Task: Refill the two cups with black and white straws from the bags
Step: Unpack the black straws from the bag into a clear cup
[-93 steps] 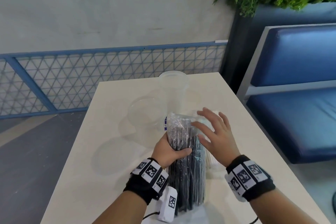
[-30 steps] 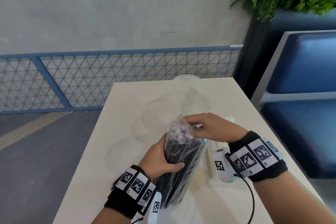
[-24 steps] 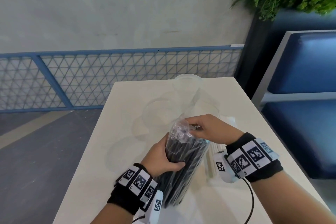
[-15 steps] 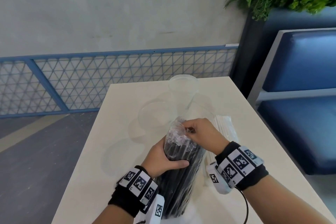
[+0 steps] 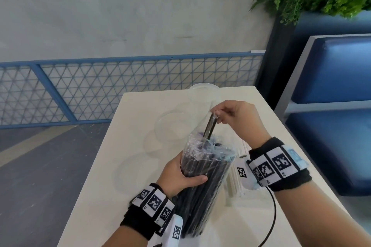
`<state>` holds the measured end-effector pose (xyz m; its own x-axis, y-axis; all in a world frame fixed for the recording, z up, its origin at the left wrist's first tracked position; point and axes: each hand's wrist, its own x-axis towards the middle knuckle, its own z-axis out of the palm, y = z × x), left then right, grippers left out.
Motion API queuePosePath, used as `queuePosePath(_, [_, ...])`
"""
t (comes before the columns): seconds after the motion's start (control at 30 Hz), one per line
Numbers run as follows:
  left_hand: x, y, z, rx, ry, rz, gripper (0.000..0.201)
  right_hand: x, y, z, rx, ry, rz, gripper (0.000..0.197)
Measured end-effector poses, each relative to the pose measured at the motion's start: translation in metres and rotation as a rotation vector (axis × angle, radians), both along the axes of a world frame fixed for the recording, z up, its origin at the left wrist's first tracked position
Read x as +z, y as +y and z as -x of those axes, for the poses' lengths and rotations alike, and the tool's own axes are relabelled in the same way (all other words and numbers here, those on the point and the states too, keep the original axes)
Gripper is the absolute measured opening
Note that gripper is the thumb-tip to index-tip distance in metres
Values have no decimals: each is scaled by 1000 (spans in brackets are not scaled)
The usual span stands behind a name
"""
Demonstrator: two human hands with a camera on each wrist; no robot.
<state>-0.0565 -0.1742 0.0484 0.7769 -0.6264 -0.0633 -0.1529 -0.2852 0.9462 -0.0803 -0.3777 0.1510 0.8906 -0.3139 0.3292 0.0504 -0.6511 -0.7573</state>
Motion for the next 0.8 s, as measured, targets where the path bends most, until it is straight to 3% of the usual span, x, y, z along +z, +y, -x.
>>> queuePosePath(0.07, [0, 1, -1, 20, 6, 17, 53, -1, 2, 2, 45, 110, 48, 12])
queuePosePath(0.17, [3, 3, -5, 65, -5, 50, 55, -12, 11, 11, 108, 292, 44, 33])
queuePosePath(0.3, [8, 4, -6, 17, -49, 30, 57, -16, 16, 11, 188, 417, 229, 32])
queuePosePath(0.43, [9, 3, -7, -19, -62, 21, 61, -11, 21, 7, 201, 502, 324, 7])
queuePosePath(0.6, [9, 0, -12, -32, -54, -5, 56, -23, 24, 6, 68, 388, 260, 15])
queuePosePath(0.73, [5, 2, -14, -27, -60, -22, 54, -17, 12, 6, -27, 151, 88, 10])
queuePosePath(0.8, [2, 4, -14, -18, -53, -13, 54, -11, 5, 7, 32, 152, 71, 14])
